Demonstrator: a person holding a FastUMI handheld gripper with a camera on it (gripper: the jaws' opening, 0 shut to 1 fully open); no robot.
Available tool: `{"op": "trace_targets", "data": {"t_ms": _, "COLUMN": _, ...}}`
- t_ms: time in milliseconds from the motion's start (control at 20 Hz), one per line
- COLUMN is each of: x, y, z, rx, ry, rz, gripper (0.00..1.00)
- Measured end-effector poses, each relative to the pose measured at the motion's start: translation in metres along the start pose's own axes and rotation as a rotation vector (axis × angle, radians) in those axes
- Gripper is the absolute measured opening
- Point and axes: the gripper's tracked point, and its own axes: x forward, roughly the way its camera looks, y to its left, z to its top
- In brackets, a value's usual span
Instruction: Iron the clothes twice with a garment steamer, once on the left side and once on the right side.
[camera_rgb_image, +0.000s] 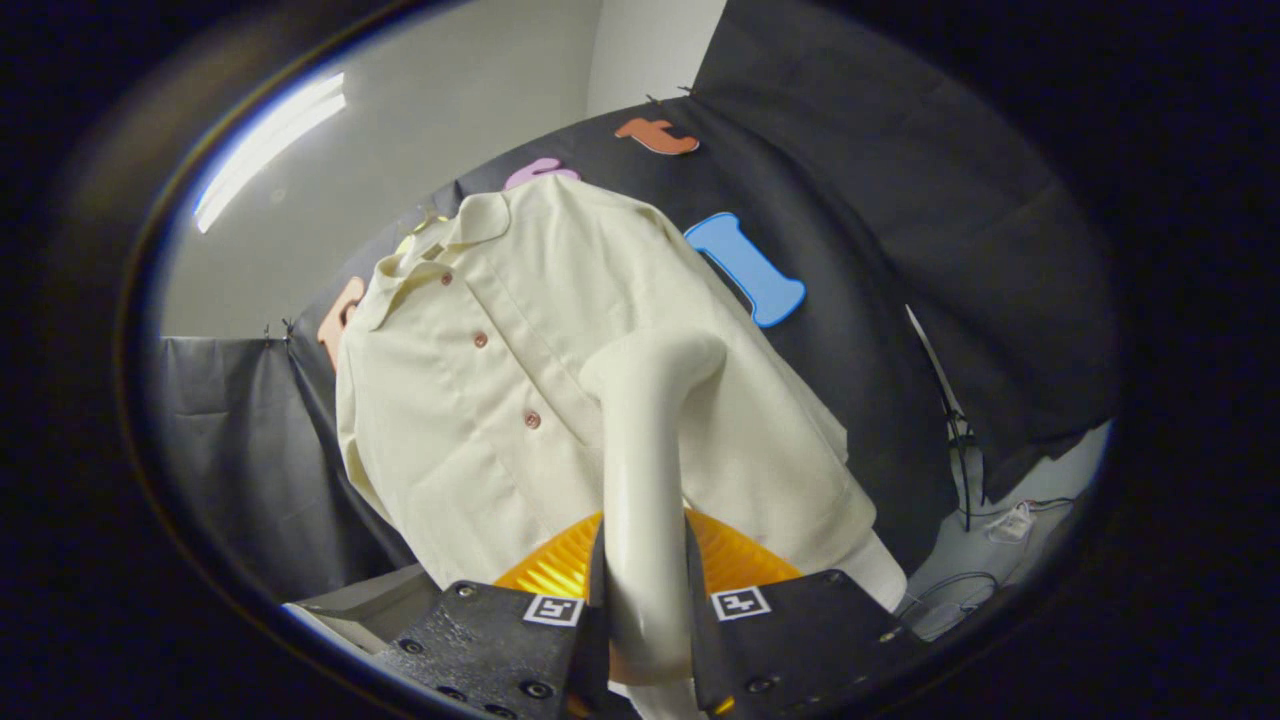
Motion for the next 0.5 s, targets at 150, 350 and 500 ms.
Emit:
{"op": "trace_targets", "data": {"t_ms": 150, "x": -0.012, "y": -0.014, "z": -0.015, "rx": 0.014, "ry": 0.022, "rz": -0.019, "gripper": 0.32}}
{"op": "trace_targets", "data": {"t_ms": 350, "x": -0.022, "y": -0.026, "z": -0.035, "rx": 0.027, "ry": 0.053, "rz": -0.051, "gripper": 0.32}}
{"op": "trace_targets", "data": {"t_ms": 500, "x": -0.030, "y": -0.034, "z": -0.046, "rx": 0.051, "ry": 0.076, "rz": -0.089, "gripper": 0.32}}
